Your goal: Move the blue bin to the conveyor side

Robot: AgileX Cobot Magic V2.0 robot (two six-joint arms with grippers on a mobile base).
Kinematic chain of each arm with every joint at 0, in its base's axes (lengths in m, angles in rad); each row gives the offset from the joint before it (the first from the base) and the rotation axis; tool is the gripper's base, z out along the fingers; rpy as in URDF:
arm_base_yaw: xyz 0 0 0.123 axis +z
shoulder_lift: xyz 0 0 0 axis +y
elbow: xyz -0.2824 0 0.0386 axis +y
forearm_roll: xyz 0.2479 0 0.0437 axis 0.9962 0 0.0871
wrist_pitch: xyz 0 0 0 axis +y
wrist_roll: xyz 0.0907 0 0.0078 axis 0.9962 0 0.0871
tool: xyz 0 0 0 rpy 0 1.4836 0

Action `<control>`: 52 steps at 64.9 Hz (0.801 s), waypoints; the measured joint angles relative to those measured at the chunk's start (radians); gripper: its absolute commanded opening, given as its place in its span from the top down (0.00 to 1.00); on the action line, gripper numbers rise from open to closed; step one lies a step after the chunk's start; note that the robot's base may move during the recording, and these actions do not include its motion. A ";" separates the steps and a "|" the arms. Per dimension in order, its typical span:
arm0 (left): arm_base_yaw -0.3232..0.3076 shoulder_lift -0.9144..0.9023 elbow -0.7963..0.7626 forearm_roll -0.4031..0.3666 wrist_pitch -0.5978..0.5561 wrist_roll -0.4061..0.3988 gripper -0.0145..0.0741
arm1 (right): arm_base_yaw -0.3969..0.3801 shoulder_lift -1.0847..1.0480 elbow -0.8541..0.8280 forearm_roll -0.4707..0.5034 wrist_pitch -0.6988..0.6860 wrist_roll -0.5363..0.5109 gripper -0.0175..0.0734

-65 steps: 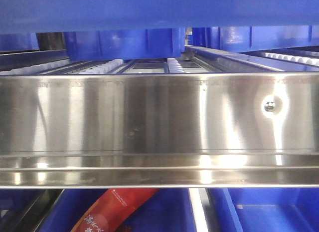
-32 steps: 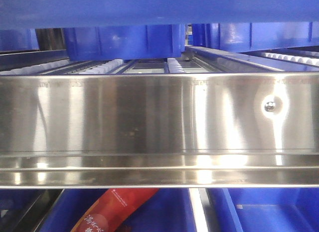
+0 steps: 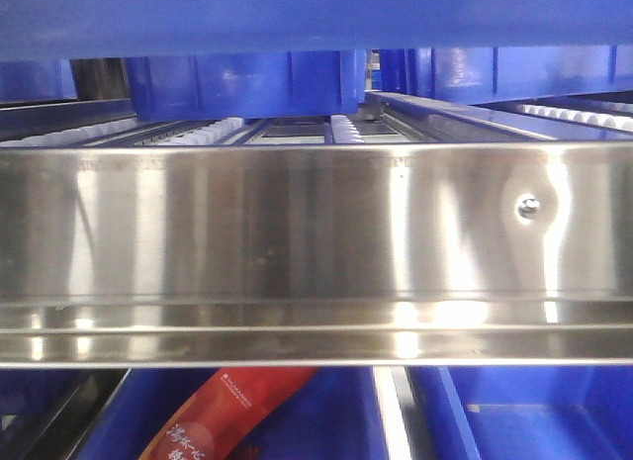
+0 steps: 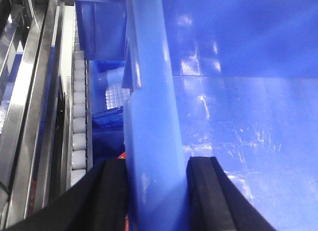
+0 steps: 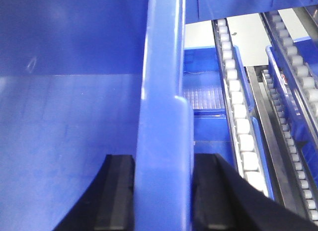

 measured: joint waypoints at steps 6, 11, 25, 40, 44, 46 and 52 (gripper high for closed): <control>0.000 0.000 0.000 0.000 0.000 0.000 0.86 | 0.000 0.000 0.000 0.000 0.000 0.000 0.90; 0.000 0.000 0.000 0.000 0.000 0.000 0.86 | 0.000 0.000 0.000 0.000 0.000 0.000 0.90; 0.000 0.000 0.000 0.000 0.000 0.000 0.86 | 0.000 0.000 0.000 0.000 0.000 0.000 0.90; 0.000 -0.002 0.000 0.000 0.000 0.000 0.86 | 0.000 0.000 0.000 0.000 0.000 0.000 0.90; 0.000 -0.002 0.000 0.000 0.000 0.000 0.86 | 0.000 0.000 0.000 0.000 0.000 0.002 0.90; 0.000 -0.002 0.000 0.002 0.000 0.000 0.86 | 0.000 0.000 0.000 0.000 0.000 0.002 0.90; 0.000 -0.004 0.000 0.004 0.000 0.000 0.86 | 0.000 0.000 0.000 0.002 0.000 0.002 0.90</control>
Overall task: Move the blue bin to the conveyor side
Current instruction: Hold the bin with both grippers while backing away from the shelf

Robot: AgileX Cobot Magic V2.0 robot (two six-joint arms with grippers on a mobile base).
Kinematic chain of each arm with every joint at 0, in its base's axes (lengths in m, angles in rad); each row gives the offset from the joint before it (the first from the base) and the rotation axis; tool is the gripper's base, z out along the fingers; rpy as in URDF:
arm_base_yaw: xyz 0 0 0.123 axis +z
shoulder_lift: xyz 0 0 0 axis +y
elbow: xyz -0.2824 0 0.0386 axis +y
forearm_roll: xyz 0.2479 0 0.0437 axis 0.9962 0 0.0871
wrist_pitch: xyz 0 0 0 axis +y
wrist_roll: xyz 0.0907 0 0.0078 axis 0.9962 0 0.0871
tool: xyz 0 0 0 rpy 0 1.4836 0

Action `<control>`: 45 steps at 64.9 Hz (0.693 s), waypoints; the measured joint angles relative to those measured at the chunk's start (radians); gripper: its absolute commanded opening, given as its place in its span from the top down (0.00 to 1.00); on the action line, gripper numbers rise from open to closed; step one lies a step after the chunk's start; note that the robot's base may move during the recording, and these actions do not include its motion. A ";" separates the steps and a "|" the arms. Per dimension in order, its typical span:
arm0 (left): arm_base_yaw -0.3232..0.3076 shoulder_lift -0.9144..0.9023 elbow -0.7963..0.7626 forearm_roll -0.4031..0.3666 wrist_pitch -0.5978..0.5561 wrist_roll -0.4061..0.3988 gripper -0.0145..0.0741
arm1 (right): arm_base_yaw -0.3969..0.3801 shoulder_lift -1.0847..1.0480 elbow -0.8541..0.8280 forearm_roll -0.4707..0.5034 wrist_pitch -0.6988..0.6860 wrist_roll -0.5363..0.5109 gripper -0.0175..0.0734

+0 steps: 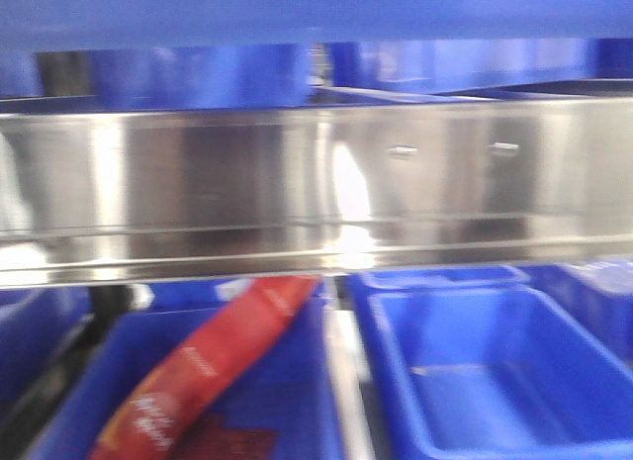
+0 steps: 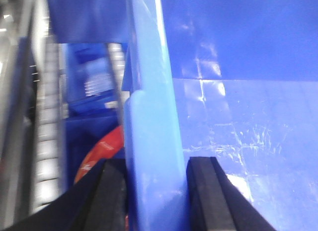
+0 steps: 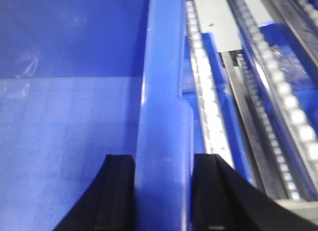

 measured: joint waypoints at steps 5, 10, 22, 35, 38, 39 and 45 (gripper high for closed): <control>0.000 -0.002 0.000 0.000 0.000 0.000 0.86 | 0.000 0.000 0.000 0.000 0.000 0.000 0.90; 0.000 -0.002 0.000 0.000 0.000 0.000 0.86 | 0.000 0.000 0.000 0.000 0.000 0.000 0.90; 0.000 -0.002 0.000 0.000 0.000 0.000 0.86 | 0.000 0.000 0.000 0.000 0.000 -0.002 0.90; 0.000 -0.002 0.000 0.000 0.000 0.000 0.86 | 0.000 0.000 0.000 0.000 0.000 -0.002 0.90; 0.000 -0.002 0.000 0.000 0.000 0.000 0.86 | 0.000 0.000 0.000 0.000 0.000 -0.002 0.90; 0.000 -0.002 0.000 0.000 0.000 0.000 0.86 | 0.000 0.000 0.000 0.000 0.000 -0.002 0.90; 0.000 -0.002 0.000 0.000 -0.002 0.000 0.86 | 0.000 0.000 0.000 0.000 -0.002 -0.002 0.90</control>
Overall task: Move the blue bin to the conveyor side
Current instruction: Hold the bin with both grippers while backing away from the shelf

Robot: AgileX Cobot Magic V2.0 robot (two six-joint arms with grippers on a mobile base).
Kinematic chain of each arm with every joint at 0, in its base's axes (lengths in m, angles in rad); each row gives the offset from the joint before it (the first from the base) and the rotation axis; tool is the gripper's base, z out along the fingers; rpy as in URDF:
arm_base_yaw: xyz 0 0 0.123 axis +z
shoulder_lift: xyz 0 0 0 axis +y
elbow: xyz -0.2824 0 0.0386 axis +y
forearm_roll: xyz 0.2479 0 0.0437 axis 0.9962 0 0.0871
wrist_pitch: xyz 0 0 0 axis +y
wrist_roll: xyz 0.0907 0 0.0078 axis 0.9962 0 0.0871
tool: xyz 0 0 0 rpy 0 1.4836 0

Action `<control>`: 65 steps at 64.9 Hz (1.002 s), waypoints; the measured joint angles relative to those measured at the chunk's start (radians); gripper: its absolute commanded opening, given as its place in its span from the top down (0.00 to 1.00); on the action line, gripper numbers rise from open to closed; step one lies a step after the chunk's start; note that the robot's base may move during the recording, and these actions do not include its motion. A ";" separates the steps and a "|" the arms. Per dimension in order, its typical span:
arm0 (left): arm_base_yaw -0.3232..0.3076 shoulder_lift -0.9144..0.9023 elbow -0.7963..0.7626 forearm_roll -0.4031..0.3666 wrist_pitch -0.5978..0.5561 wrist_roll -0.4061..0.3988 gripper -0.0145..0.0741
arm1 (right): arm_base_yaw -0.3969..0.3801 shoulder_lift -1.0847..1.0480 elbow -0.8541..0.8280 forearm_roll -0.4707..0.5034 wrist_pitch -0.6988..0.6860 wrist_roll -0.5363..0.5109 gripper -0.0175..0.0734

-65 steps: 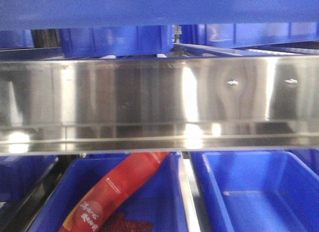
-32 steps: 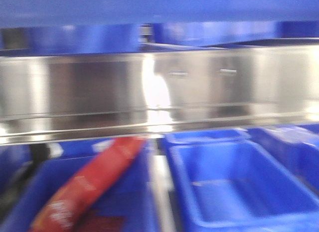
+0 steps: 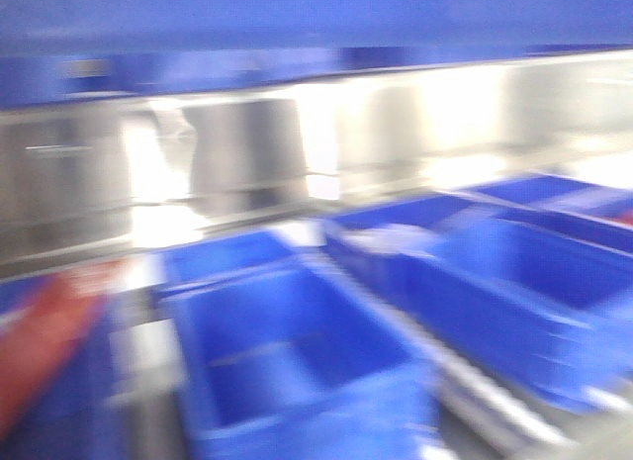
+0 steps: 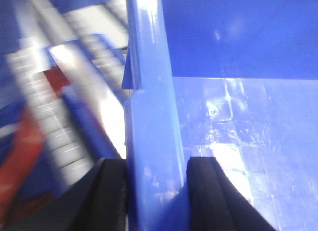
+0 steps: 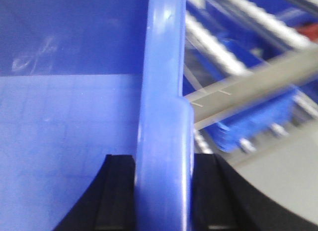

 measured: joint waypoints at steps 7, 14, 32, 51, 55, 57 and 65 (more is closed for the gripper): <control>0.000 0.000 0.000 0.000 -0.001 0.000 0.86 | 0.000 0.000 0.000 0.000 0.000 0.000 0.90; 0.000 0.000 0.000 -0.002 -0.004 0.000 0.86 | 0.000 0.000 0.000 0.000 0.000 0.000 0.90; 0.000 0.000 0.000 -0.002 -0.004 0.000 0.86 | 0.000 0.000 0.000 0.000 0.000 0.000 0.90; 0.000 0.000 0.000 -0.002 -0.006 0.000 0.86 | 0.000 0.000 0.000 0.000 0.000 0.000 0.90; 0.000 0.000 0.000 -0.002 -0.006 0.000 0.86 | 0.000 0.000 0.000 0.000 0.000 0.000 0.90; 0.000 0.000 0.000 -0.002 -0.006 0.000 0.86 | 0.000 0.000 0.000 0.000 0.000 0.000 0.90; 0.000 0.000 0.000 -0.002 -0.006 0.000 0.86 | 0.000 0.000 0.000 0.000 0.000 0.000 0.90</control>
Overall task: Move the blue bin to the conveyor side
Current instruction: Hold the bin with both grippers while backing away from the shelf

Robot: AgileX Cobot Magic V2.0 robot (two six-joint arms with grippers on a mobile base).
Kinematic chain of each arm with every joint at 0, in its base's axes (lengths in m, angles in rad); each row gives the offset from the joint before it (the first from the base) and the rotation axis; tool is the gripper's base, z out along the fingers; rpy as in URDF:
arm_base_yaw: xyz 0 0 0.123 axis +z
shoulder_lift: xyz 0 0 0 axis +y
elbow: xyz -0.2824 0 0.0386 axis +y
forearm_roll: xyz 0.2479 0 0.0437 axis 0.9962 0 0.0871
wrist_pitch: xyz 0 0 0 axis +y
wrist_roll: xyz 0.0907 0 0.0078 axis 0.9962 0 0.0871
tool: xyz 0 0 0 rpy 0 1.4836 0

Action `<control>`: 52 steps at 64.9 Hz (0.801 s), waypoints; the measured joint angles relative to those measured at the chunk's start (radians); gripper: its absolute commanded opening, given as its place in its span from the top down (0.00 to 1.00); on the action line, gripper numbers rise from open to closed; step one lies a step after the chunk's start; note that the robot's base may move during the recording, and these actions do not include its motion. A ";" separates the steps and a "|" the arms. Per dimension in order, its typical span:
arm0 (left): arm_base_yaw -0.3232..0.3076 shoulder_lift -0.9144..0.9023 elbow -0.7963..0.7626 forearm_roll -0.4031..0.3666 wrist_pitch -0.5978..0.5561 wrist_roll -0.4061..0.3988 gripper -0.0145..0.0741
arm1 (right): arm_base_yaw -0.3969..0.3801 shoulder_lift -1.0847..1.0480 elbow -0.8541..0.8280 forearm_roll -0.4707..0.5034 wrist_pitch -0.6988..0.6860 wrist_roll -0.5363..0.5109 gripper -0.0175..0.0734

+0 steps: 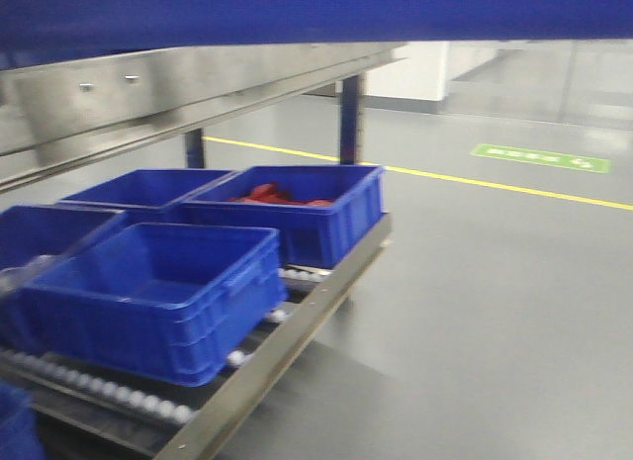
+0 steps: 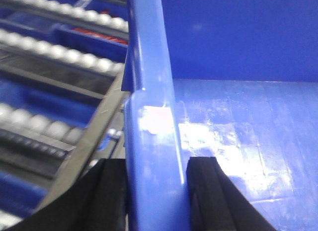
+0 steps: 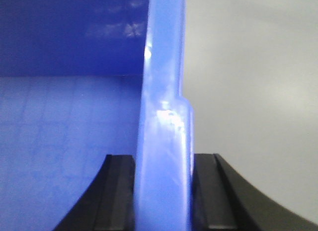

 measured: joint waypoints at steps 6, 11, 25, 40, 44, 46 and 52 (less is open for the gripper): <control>0.000 0.000 0.000 0.000 0.000 0.000 0.86 | 0.000 0.000 0.000 0.000 0.000 0.000 0.90; 0.000 0.000 0.000 0.000 0.000 0.000 0.86 | 0.000 0.000 0.000 0.000 0.000 0.000 0.90; 0.000 0.000 0.000 0.000 0.000 0.000 0.86 | 0.000 0.000 0.000 0.000 0.000 0.000 0.90; 0.000 0.000 0.000 0.000 0.000 0.000 0.86 | 0.000 0.000 0.000 0.000 0.000 0.000 0.90; 0.000 0.000 0.000 0.000 0.000 0.000 0.86 | 0.000 0.000 0.000 0.000 0.000 0.000 0.90; 0.000 0.000 0.000 0.000 0.000 0.000 0.86 | 0.000 0.000 0.000 0.000 0.000 0.000 0.90; 0.000 0.000 0.000 0.000 0.000 0.000 0.86 | 0.000 0.000 0.000 0.000 0.000 0.000 0.90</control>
